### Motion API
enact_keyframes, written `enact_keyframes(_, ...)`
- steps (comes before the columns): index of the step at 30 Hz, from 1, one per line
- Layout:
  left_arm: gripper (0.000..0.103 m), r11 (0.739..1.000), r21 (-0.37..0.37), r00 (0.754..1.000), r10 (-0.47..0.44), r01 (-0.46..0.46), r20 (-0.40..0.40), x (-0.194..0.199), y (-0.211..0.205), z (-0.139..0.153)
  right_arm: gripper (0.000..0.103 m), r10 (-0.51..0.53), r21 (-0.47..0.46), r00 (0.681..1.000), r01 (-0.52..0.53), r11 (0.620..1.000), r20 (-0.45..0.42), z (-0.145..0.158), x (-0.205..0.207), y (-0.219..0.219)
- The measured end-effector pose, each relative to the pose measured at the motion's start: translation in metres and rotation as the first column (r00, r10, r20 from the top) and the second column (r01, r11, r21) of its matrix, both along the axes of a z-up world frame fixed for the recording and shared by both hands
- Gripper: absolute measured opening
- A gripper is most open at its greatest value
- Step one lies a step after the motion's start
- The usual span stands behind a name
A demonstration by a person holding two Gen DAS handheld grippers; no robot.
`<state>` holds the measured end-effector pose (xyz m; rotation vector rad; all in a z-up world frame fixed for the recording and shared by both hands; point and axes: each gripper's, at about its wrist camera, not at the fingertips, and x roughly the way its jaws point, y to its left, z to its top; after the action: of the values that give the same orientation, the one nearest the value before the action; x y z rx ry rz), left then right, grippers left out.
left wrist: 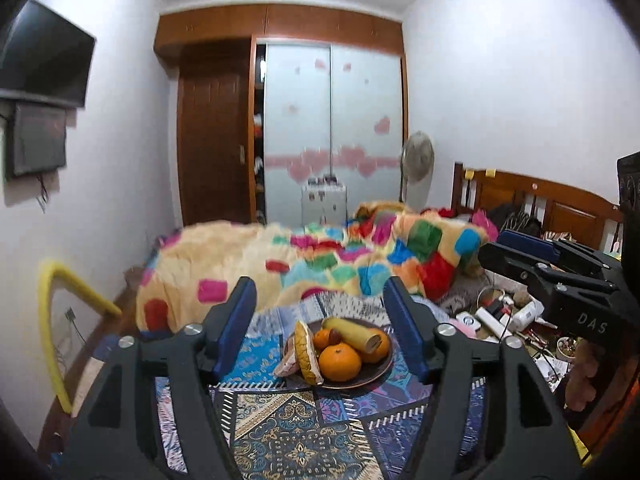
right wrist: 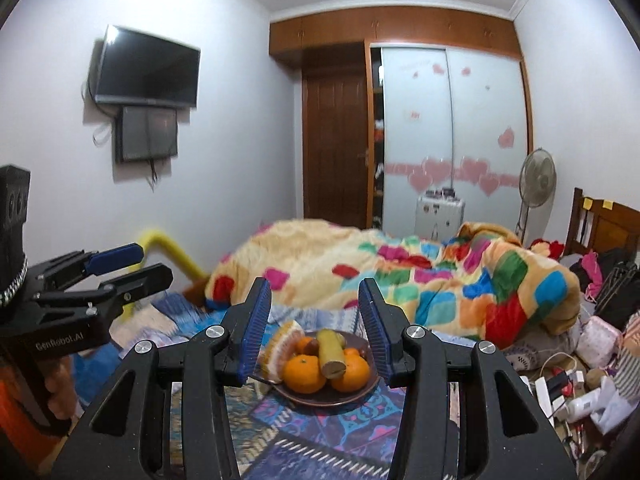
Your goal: Organize fruits
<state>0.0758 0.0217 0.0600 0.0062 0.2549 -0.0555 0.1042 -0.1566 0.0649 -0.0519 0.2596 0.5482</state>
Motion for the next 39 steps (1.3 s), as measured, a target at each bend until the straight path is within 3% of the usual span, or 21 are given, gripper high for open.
enact_keyframes(4, 0.081, 1.000, 0.009, 0.997, 0.009, -0.010, 0.072, -0.042, -0.011, 0.012, 0.054, -0.021, 0.042, 0.999, 0.019, 0.999, 0.049, 0.010, -0.032, -0.009)
enact_keyframes(6, 0.082, 1.000, 0.008, 0.995, 0.014, -0.015, 0.095, -0.059, -0.014, 0.014, 0.057, -0.029, 0.050, 0.997, 0.026, 0.998, 0.068, 0.012, -0.044, -0.012)
enact_keyframes(8, 0.092, 1.000, 0.004, 0.995, 0.012, -0.012, 0.103, -0.071, -0.018, 0.015, 0.065, -0.044, 0.053, 0.995, 0.039, 0.998, 0.088, 0.013, -0.055, -0.013)
enact_keyframes(10, 0.096, 1.000, 0.001, 0.992, 0.025, -0.025, 0.120, -0.080, -0.019, 0.015, 0.079, -0.063, 0.062, 0.992, 0.056, 0.996, 0.108, 0.013, -0.061, -0.015)
enact_keyframes(14, 0.103, 0.999, 0.004, 0.989, 0.043, -0.045, 0.142, -0.093, -0.022, 0.014, 0.087, -0.089, 0.080, 0.987, 0.079, 0.994, 0.130, 0.012, -0.073, -0.022)
enact_keyframes(18, 0.103, 0.998, 0.004, 0.988, 0.059, -0.061, 0.146, -0.099, -0.024, 0.012, 0.103, -0.120, 0.079, 0.982, 0.109, 0.991, 0.147, 0.009, -0.079, -0.022)
enact_keyframes(39, 0.103, 0.999, -0.016, 0.991, 0.051, -0.049, 0.127, -0.102, -0.027, 0.004, 0.103, -0.128, 0.096, 0.981, 0.114, 0.989, 0.146, -0.002, -0.096, -0.029)
